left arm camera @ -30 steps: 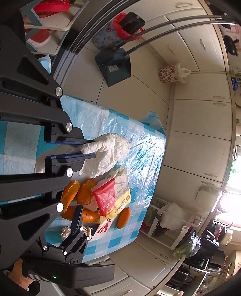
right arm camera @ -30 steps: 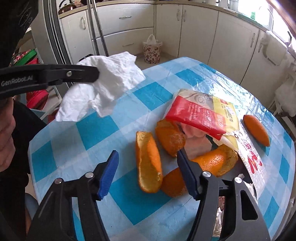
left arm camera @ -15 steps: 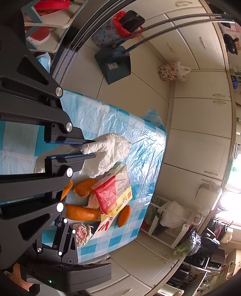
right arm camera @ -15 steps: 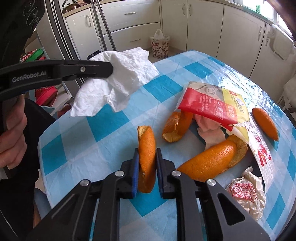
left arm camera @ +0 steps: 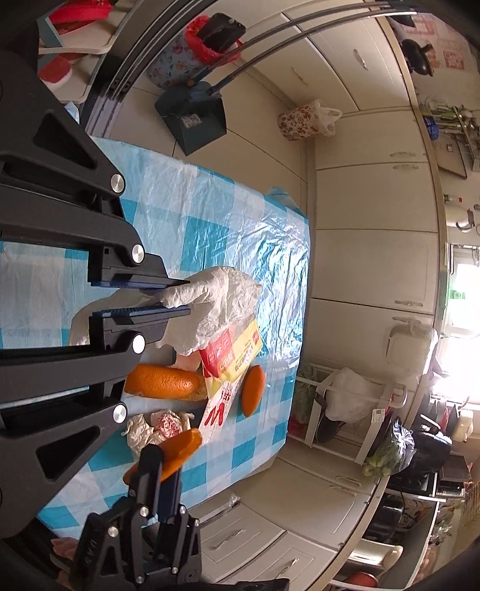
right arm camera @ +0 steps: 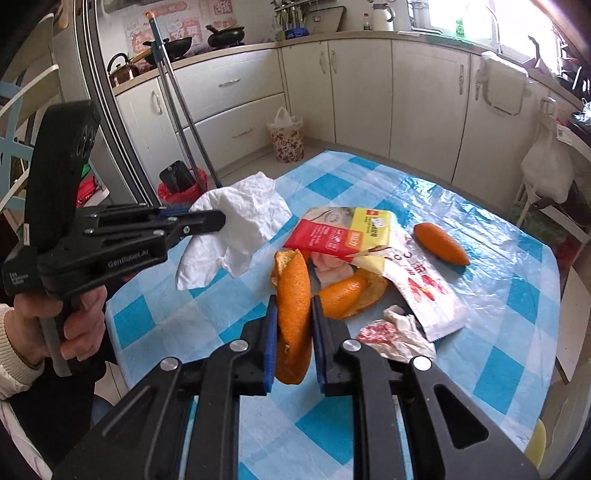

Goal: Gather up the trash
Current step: 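Grasp an orange peel with the right gripper while the left gripper holds the tissue, then carry the peel and tissue to the yellow bucket and open both grippers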

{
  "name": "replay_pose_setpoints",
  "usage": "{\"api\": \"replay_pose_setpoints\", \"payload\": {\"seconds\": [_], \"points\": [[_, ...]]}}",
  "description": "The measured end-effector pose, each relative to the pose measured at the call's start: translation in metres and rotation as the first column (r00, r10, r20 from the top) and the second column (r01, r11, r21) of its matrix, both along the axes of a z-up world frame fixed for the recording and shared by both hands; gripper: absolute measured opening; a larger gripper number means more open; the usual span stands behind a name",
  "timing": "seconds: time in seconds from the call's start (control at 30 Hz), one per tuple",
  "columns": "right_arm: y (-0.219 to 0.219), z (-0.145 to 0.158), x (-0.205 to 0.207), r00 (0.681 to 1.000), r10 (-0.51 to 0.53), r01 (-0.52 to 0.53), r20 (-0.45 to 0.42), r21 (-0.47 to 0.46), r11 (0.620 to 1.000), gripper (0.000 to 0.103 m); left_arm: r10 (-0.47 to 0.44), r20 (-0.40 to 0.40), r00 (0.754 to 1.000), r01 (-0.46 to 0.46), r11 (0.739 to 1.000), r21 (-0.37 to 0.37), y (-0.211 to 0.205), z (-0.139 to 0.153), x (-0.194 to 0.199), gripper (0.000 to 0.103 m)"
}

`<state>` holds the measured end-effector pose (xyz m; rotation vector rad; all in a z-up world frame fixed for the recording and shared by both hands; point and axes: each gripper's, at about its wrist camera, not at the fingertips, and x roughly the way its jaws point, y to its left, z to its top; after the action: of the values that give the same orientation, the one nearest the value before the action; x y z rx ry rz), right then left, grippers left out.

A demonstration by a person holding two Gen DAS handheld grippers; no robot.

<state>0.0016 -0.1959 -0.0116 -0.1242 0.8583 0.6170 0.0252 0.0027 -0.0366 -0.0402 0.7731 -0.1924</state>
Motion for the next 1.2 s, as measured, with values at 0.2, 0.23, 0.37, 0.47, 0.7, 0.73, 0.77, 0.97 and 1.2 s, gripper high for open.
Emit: {"api": "replay_pose_setpoints", "payload": {"seconds": [0.2, 0.23, 0.37, 0.47, 0.7, 0.73, 0.77, 0.97, 1.2], "points": [[-0.039, 0.01, -0.005, 0.996, -0.08, 0.079, 0.029, 0.029, 0.996, 0.017, -0.07, 0.049, 0.996, 0.067, 0.996, 0.063, -0.038, 0.006, -0.012, 0.008], [-0.046, 0.011, -0.006, 0.995, -0.095, 0.094, 0.03, 0.032, 0.995, 0.018, -0.08, 0.052, 0.995, 0.076, 0.995, 0.07, -0.044, 0.007, -0.013, 0.008], [-0.069, 0.015, -0.012, 0.989, -0.143, 0.141, 0.036, 0.051, 0.989, 0.018, -0.116, 0.066, 0.991, 0.11, 0.99, 0.088, -0.066, 0.011, -0.019, 0.008], [-0.08, 0.019, -0.013, 0.985, -0.164, 0.16, 0.052, 0.072, 0.985, 0.018, -0.14, 0.079, 0.987, 0.131, 0.986, 0.102, -0.082, 0.015, -0.023, 0.008], [-0.107, 0.025, -0.014, 0.974, -0.213, 0.206, 0.071, 0.097, 0.974, 0.018, -0.19, 0.098, 0.977, 0.177, 0.975, 0.133, -0.112, 0.019, -0.033, 0.008], [-0.111, 0.026, -0.015, 0.972, -0.221, 0.214, 0.074, 0.096, 0.972, 0.018, -0.194, 0.097, 0.976, 0.18, 0.975, 0.133, -0.116, 0.02, -0.034, 0.008], [-0.114, 0.027, -0.015, 0.971, -0.227, 0.22, 0.079, 0.091, 0.971, 0.018, -0.197, 0.096, 0.976, 0.184, 0.974, 0.131, -0.12, 0.02, -0.034, 0.008], [-0.156, 0.012, -0.009, 0.951, -0.304, 0.302, 0.054, 0.033, 0.953, 0.018, -0.232, 0.09, 0.969, 0.22, 0.967, 0.127, -0.148, 0.02, -0.038, 0.008], [-0.216, -0.02, 0.007, 0.903, -0.427, 0.427, -0.035, -0.026, 0.904, 0.018, -0.283, 0.085, 0.955, 0.271, 0.954, 0.125, -0.185, 0.02, -0.042, 0.008]]}}
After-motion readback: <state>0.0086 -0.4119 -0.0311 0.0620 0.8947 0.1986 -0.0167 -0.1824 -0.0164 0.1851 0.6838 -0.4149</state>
